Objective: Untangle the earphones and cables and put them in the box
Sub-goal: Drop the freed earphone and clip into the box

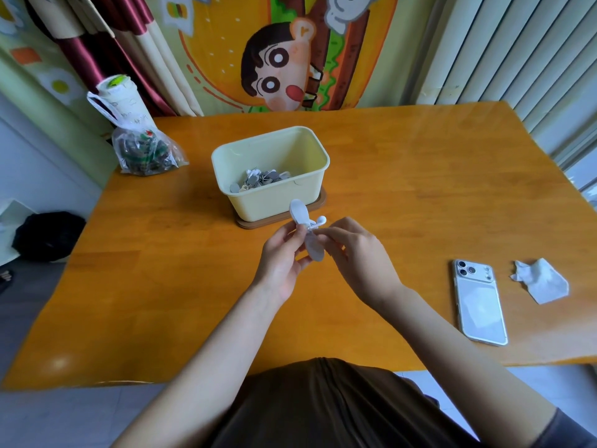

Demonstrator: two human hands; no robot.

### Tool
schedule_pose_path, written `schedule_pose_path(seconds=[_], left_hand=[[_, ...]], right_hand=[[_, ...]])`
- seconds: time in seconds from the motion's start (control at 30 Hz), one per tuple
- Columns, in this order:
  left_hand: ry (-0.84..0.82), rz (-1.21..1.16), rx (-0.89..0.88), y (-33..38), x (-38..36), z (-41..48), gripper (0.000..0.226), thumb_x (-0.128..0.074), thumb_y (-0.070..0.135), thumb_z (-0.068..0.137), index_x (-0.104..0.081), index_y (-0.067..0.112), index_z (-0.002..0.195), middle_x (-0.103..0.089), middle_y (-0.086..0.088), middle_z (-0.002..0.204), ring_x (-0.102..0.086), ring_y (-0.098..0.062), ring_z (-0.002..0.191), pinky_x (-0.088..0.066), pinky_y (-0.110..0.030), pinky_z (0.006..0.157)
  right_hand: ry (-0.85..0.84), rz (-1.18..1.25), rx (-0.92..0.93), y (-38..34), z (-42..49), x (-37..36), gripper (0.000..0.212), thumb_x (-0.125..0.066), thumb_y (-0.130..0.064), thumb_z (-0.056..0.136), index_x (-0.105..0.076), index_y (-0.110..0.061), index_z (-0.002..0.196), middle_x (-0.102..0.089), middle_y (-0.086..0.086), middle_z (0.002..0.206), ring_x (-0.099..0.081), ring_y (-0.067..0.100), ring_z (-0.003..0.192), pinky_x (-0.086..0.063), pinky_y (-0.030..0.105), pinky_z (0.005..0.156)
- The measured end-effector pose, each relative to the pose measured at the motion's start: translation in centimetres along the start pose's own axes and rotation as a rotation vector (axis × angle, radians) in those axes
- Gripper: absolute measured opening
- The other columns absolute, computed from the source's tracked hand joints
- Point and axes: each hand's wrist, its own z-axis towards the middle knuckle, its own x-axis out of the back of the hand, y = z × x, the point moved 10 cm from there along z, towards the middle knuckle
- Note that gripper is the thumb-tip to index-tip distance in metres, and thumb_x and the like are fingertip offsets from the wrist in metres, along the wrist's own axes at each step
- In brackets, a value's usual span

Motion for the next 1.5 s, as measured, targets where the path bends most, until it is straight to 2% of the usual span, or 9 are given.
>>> schedule_pose_path(seconds=[0.27,0.33,0.43,0.63,0.9,1.07,1.3,1.4,1.5], left_hand=[[-0.053,-0.022,0.019,-0.1,-0.6,0.0,0.031,-0.05,0.021,0.095,-0.059,0.008,0.122,-0.066,-0.013,0.115,-0.06,-0.024,0.104,-0.051,-0.035,0.078],[-0.049,-0.026,0.017,-0.1,-0.6,0.0,0.03,-0.05,0.019,0.096,-0.058,0.009,0.122,-0.067,-0.01,0.111,-0.062,-0.023,0.099,-0.053,-0.033,0.074],[-0.029,-0.008,0.028,-0.4,-0.3,0.1,0.026,-0.052,0.016,0.096,-0.059,0.012,0.121,-0.066,-0.01,0.114,-0.061,-0.022,0.1,-0.052,-0.035,0.078],[-0.03,-0.019,0.061,-1.0,-0.1,-0.1,0.02,-0.052,0.016,0.096,-0.061,0.015,0.113,-0.069,-0.004,0.103,-0.063,-0.019,0.094,-0.053,-0.033,0.074],[-0.025,0.061,0.08,-1.2,-0.1,0.2,0.017,-0.057,0.014,0.094,-0.061,0.022,0.108,-0.069,-0.001,0.103,-0.063,-0.017,0.095,-0.049,-0.038,0.081],[-0.044,0.091,0.102,-1.5,-0.3,0.2,0.017,-0.057,0.01,0.093,-0.061,0.022,0.105,-0.068,-0.001,0.097,-0.061,-0.017,0.09,-0.049,-0.037,0.077],[-0.097,0.042,0.125,-1.3,-0.6,0.0,0.011,-0.056,0.015,0.093,-0.06,0.02,0.102,-0.066,-0.003,0.092,-0.058,-0.019,0.088,-0.049,-0.035,0.072],[-0.125,0.04,0.13,-1.1,-0.7,0.0,0.01,-0.056,0.016,0.093,-0.06,0.021,0.1,-0.067,-0.002,0.092,-0.059,-0.018,0.088,-0.048,-0.037,0.075],[-0.14,0.021,0.141,-1.3,-0.9,-0.1,0.012,-0.055,0.016,0.092,-0.059,0.019,0.103,-0.067,-0.002,0.093,-0.06,-0.017,0.085,-0.049,-0.035,0.073]], right_hand=[[-0.008,-0.018,-0.004,0.5,0.8,0.0,0.03,-0.052,0.008,0.089,-0.066,-0.01,0.109,-0.056,0.004,0.102,-0.061,0.02,0.078,-0.053,0.039,0.06],[-0.023,0.003,-0.02,0.8,0.9,-0.1,0.023,-0.056,0.004,0.089,-0.066,-0.008,0.106,-0.057,0.004,0.098,-0.062,0.02,0.077,-0.054,0.039,0.061],[-0.039,0.008,-0.051,1.2,1.1,0.1,0.01,-0.066,-0.016,0.087,-0.066,-0.01,0.094,-0.061,0.003,0.093,-0.061,0.023,0.077,-0.052,0.044,0.064],[-0.064,-0.152,-0.032,0.6,0.8,-0.1,0.02,-0.063,-0.039,0.087,-0.065,-0.021,0.096,-0.064,-0.007,0.095,-0.061,0.018,0.077,-0.048,0.035,0.059],[-0.021,-0.222,0.06,-0.1,1.1,0.4,0.02,-0.06,-0.035,0.09,-0.066,-0.018,0.1,-0.062,-0.005,0.093,-0.061,0.019,0.075,-0.048,0.036,0.055],[-0.008,-0.223,0.066,0.0,0.8,0.6,0.015,-0.061,-0.032,0.09,-0.065,-0.019,0.094,-0.061,-0.004,0.09,-0.06,0.019,0.071,-0.049,0.037,0.053],[0.018,0.002,-0.111,1.4,1.1,0.9,0.011,-0.065,-0.025,0.087,-0.067,-0.014,0.091,-0.062,-0.008,0.084,-0.06,0.017,0.062,-0.051,0.037,0.056],[-0.016,0.187,-0.258,2.5,1.0,0.5,0.008,-0.067,-0.021,0.085,-0.065,-0.014,0.086,-0.059,-0.016,0.07,-0.059,0.013,0.05,-0.052,0.03,0.052],[-0.038,0.295,-0.31,2.8,1.0,0.3,0.008,-0.069,-0.016,0.084,-0.064,-0.01,0.084,-0.06,-0.011,0.068,-0.057,0.009,0.047,-0.053,0.026,0.049]])
